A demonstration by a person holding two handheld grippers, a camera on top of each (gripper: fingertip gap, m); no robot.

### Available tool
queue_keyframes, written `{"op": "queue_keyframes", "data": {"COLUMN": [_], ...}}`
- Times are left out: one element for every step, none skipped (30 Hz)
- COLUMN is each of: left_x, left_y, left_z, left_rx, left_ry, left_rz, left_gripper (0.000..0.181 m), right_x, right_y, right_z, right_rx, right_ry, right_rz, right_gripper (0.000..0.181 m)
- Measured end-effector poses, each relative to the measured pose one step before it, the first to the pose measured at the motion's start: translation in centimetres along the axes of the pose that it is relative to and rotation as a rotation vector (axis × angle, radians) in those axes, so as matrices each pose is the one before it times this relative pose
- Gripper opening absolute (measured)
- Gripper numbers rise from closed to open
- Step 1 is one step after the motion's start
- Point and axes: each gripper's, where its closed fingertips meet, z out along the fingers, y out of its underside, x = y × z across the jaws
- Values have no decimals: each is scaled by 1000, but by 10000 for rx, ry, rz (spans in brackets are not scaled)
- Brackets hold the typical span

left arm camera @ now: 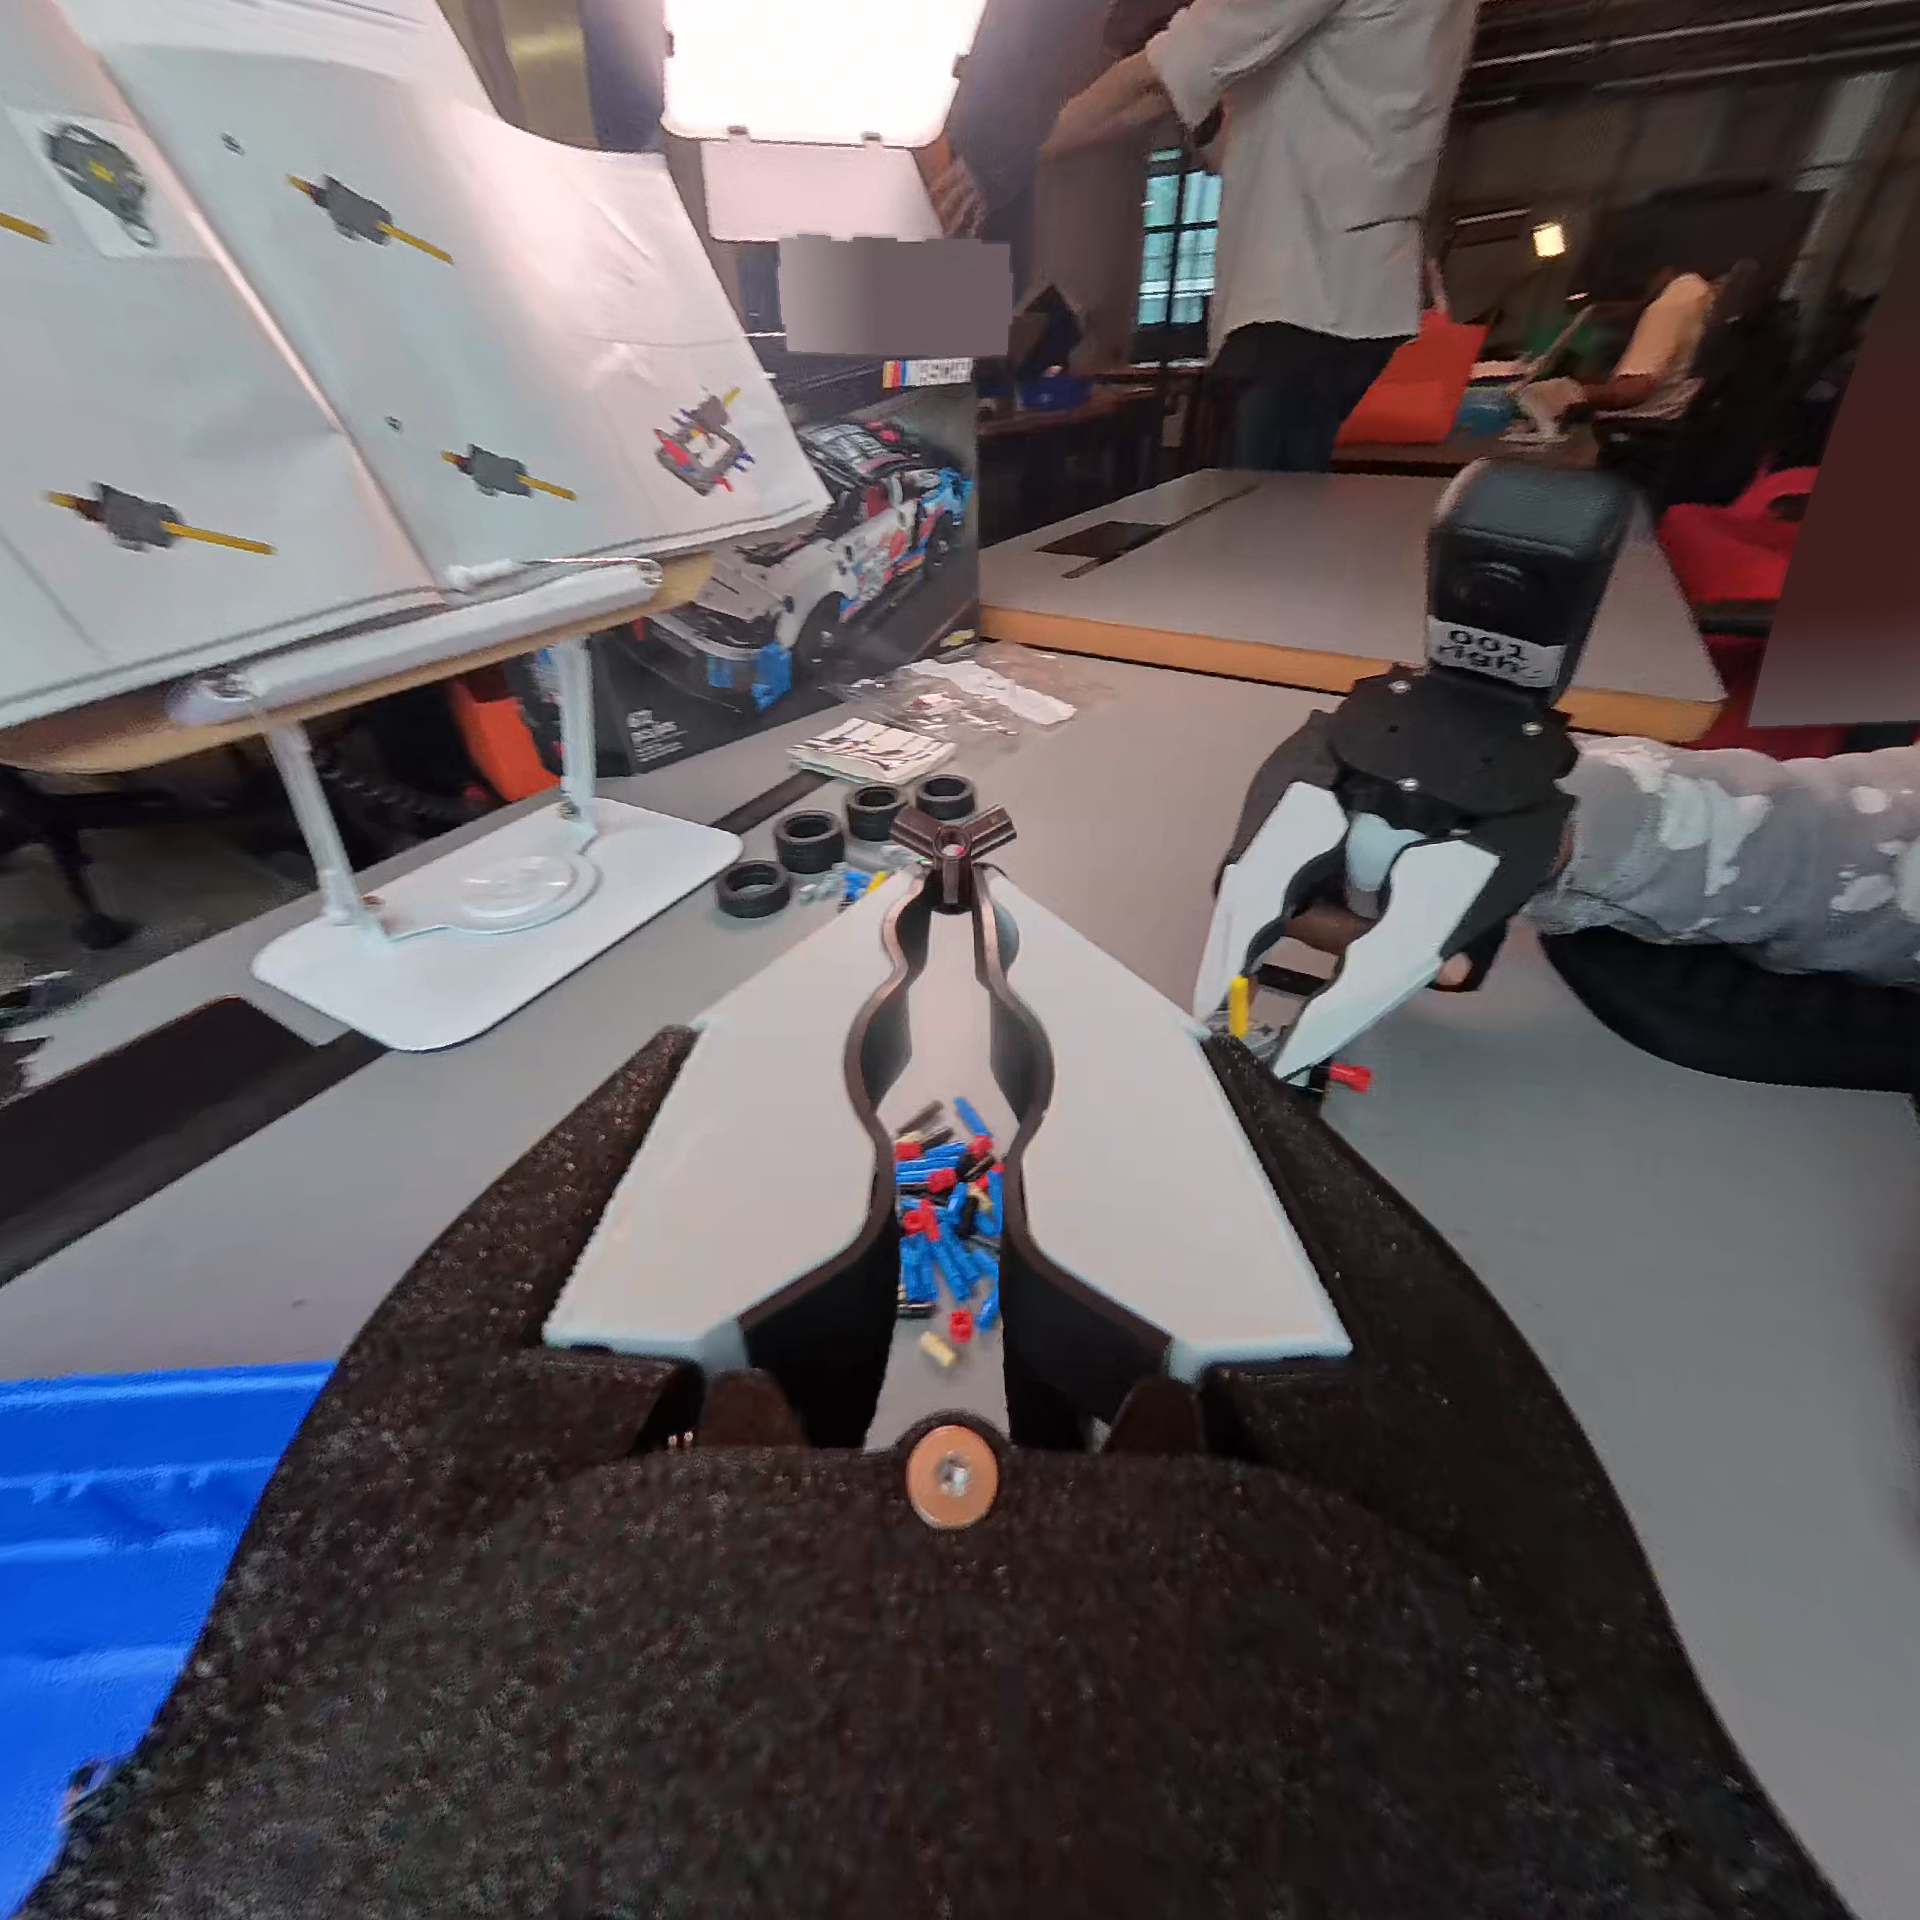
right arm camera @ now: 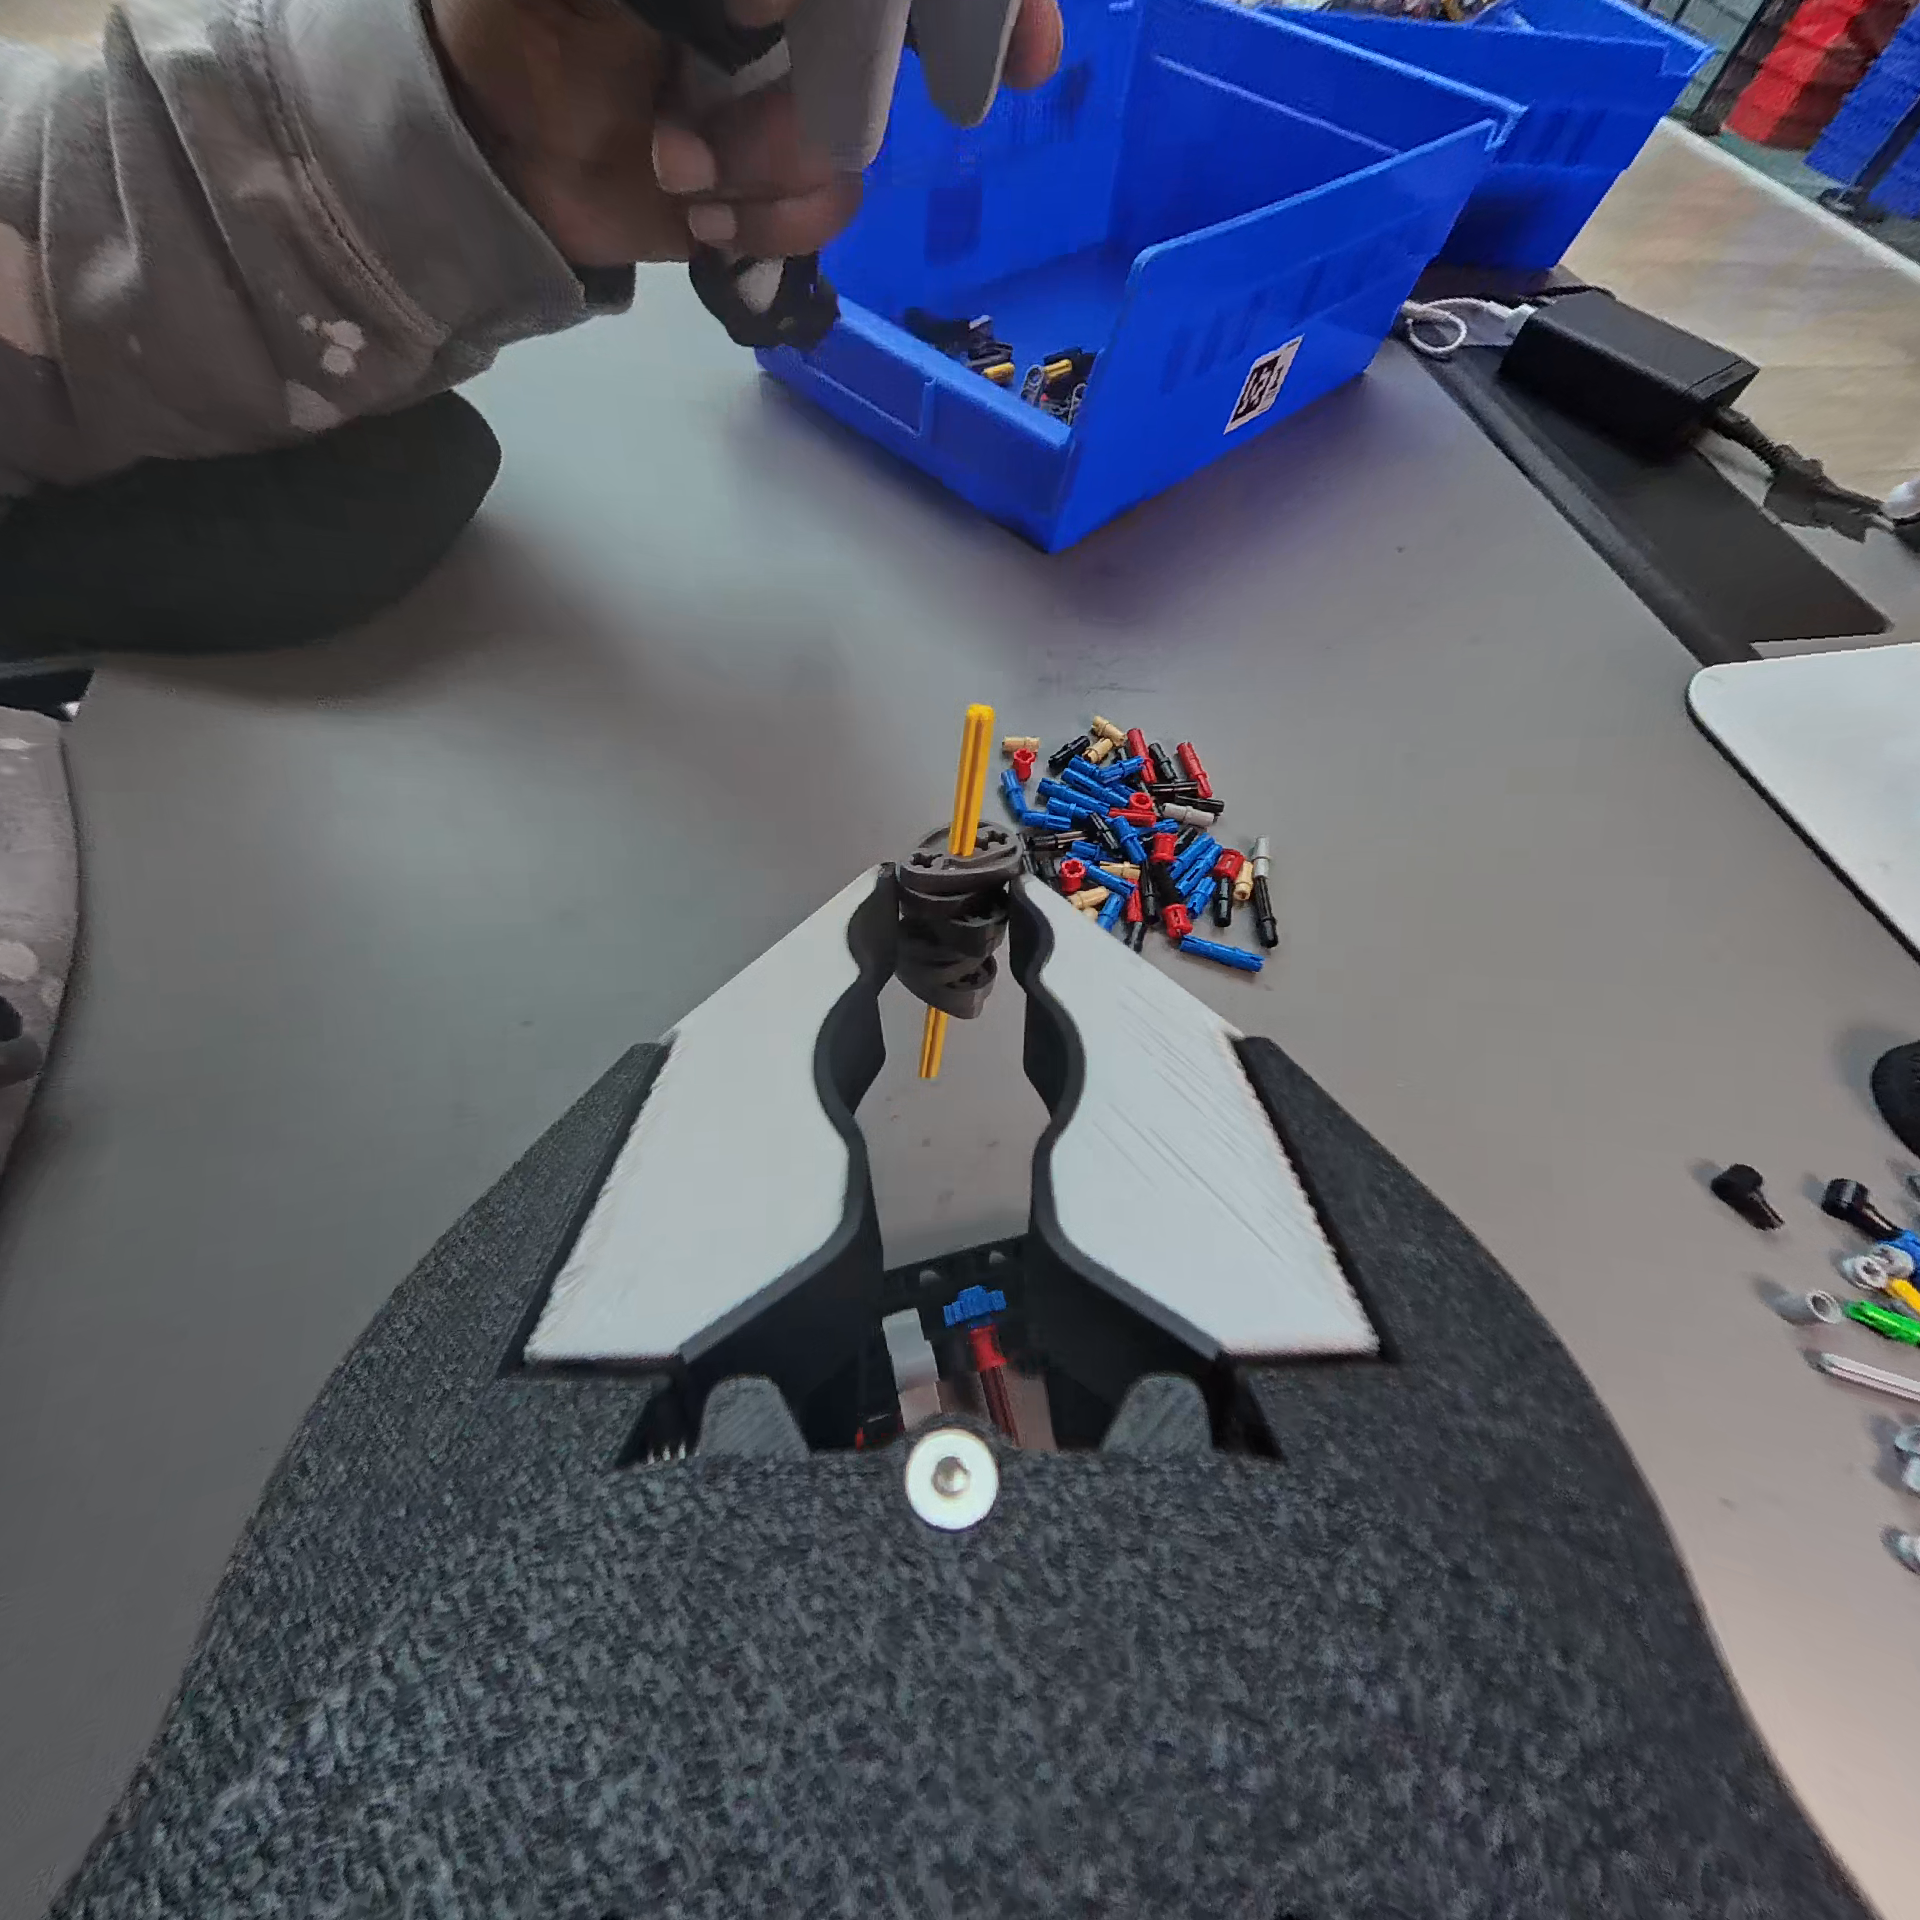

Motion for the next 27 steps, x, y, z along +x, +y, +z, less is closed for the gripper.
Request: {"op": "queue_keyframes", "data": {"left_x": [-1123,-1368,-1735,-1715,-1680,-1907,-1845,-1573,-1250,-843,-362,-246,-243,-143,-75,144,514,977,1533,2113,2797,3369,3411,3044,2565,1934,1374], "left_y": [-155,32,236,325,452,769,1049,1462,1748,1738,1621,1394,1191,1034,557,-27,-552,-1071,-1537,-1877,-2019,-1848,-1432,-890,-385,-13,238], "left_z": [-586,-605,-613,-582,-483,-375,-210,-9,206,354,445,469,457,454,366,164,-80,-272,-420,-423,-272,49,496,906,1169,1251,1223], "left_rx": [-115,-220,-342,-361,-391,-554,-682,-878,-1025,-954,-861,-719,-604,-545,-290,50,307,557,773,921,980,894,706,489,287,138,20], "left_ry": [-659,-804,-984,-904,-811,-875,-794,-593,-396,-197,43,25,-61,-62,-83,-7,173,402,647,898,1221,1518,1527,1347,1126,800,495], "left_rz": [384,466,491,524,413,226,185,100,-11,-71,-102,-109,-20,43,35,36,32,57,101,52,-56,-136,-202,-240,-197,-82,65], "left_gripper": [7,7,7,7,7,7,7,7,8,8,7,7,7,7,8,15,19,23,26,26,25,23,23,24,26,27,26], "right_x": [423,509,591,557,459,327,225,141,73,-20,-48,-69,-80,-26,0,-48,-16,-5,-6,39,37,-24,-39,-67,-143,-195,-224], "right_y": [-294,-303,-280,-265,-227,-150,-90,-4,20,56,62,31,60,79,43,37,8,-16,-25,-23,-24,2,38,121,159,70,-52], "right_z": [-214,-238,-250,-238,-211,-165,-121,-74,-36,4,26,35,27,42,28,30,29,2,6,12,26,56,84,129,150,149,137], "right_rx": [209,217,205,181,151,110,67,27,6,-23,-28,-9,-31,-42,-17,-18,-2,12,-2,-10,-15,-44,-79,-148,-196,-174,-112], "right_ry": [178,237,281,246,186,114,67,42,26,-12,-15,-9,-26,8,25,-17,8,30,27,69,91,84,115,159,159,172,169], "right_rz": [86,61,53,39,35,36,44,35,7,-12,-18,-34,-34,-41,-50,-21,-16,-52,-75,-94,-130,-164,-217,-328,-448,-490,-453], "right_gripper": [20,20,20,20,20,20,20,20,20,21,21,21,21,21,21,21,21,21,21,21,21,21,21,21,21,21,21]}}
